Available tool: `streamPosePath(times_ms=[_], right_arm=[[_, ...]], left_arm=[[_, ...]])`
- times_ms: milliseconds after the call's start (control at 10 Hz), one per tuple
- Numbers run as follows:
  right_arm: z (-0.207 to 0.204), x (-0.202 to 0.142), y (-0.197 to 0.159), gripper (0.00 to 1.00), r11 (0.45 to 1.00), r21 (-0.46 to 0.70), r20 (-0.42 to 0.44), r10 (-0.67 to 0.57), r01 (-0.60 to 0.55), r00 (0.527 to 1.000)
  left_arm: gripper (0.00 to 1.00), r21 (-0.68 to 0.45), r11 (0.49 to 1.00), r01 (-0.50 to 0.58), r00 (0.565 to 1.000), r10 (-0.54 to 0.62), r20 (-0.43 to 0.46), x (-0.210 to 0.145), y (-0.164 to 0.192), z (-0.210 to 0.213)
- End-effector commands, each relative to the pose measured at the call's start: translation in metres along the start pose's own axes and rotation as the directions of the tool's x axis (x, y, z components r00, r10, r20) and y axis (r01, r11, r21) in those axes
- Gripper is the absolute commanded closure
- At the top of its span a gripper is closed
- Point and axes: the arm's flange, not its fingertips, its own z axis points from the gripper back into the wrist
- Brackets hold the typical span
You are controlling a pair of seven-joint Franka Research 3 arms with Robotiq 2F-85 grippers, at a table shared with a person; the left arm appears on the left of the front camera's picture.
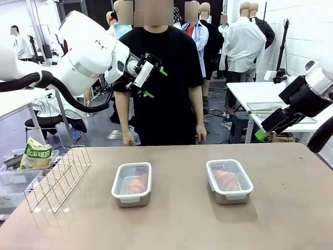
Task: Place the bread in airtight containers.
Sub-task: Release when the human grabs the Airtight Container lid.
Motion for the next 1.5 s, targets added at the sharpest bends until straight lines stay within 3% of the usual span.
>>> streamPosePath(times_ms=[0,1400], right_arm=[[-0.0011,-0.0002,-0.0004,0.0,1.0,0.015,0.003,-0.005,0.005,1.0],[-0.0011,-0.0002,-0.0004,0.0,1.0,0.015,0.003,-0.005,0.005,1.0]], left_arm=[[0.0,-0.002,1.0,0.001,1.0,-0.001,-0.002,-0.0014,-0.0015,0.0004],[0.0,-0.002,1.0,0.001,1.0,-0.001,-0.002,-0.0014,-0.0015,0.0004]])
